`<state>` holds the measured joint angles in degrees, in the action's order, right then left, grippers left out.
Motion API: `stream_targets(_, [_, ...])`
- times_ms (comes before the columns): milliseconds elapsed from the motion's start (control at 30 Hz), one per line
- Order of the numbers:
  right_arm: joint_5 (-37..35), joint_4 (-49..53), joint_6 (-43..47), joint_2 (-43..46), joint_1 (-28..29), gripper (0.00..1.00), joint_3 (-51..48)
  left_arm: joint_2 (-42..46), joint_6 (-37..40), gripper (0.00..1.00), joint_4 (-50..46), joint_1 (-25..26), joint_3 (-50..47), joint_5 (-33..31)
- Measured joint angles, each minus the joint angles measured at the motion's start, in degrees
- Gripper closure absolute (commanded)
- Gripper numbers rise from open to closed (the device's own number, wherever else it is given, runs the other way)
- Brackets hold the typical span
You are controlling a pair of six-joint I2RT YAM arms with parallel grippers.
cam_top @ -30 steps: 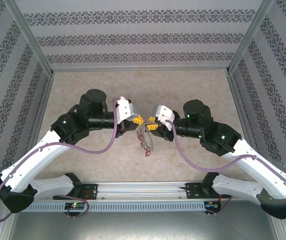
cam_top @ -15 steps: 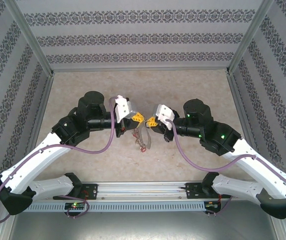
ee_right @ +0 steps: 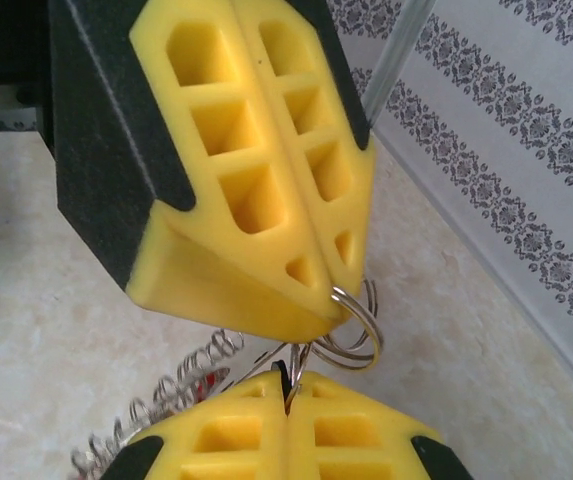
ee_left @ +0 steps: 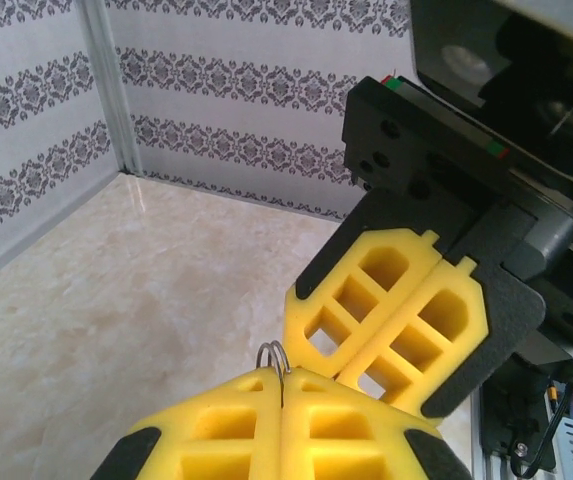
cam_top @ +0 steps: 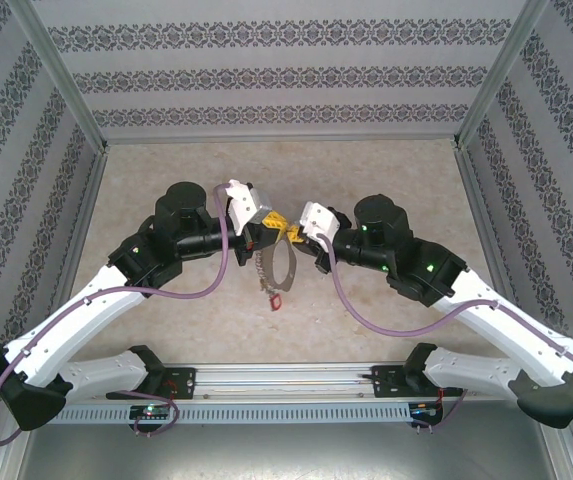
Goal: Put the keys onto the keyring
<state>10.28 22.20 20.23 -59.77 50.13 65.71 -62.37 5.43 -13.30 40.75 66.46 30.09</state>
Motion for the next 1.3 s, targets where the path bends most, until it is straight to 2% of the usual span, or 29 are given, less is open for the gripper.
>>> stream_targets(100, [-1.66, -0.07, 1.01, -0.31, 0.96, 0.93, 0.0, 0.0, -0.24, 1.0, 0.0, 0.0, -0.13, -0.42])
stream_targets(300, [-2.32, -2.25, 2.14, 0.92, 2.32, 0.75, -1.77, -0.26, -0.55, 1.0, 0.94, 0.0, -0.13, -0.17])
stream_targets(367, [-2.34, -2.93, 2.23, 2.14, 2.82, 0.73, -2.86, -0.37, -0.61, 1.0, 1.4, 0.0, -0.15, 0.0])
stream_targets(533, [-1.64, -4.11, 1.75, 6.32, 2.32, 0.73, -5.64, 0.24, -1.14, 1.0, 5.07, -0.35, -2.05, 3.1])
stream_targets(800, [3.34, -6.38, -2.27, 13.31, -2.6, 0.73, -8.09, 2.38, -3.61, 1.0, 11.15, -1.95, -5.44, 11.21])
stream_targets(1300, [10.03, -9.79, -5.55, 9.86, -2.78, 0.79, -5.4, 5.64, -4.87, 1.0, 13.44, -2.25, -5.84, 19.15])
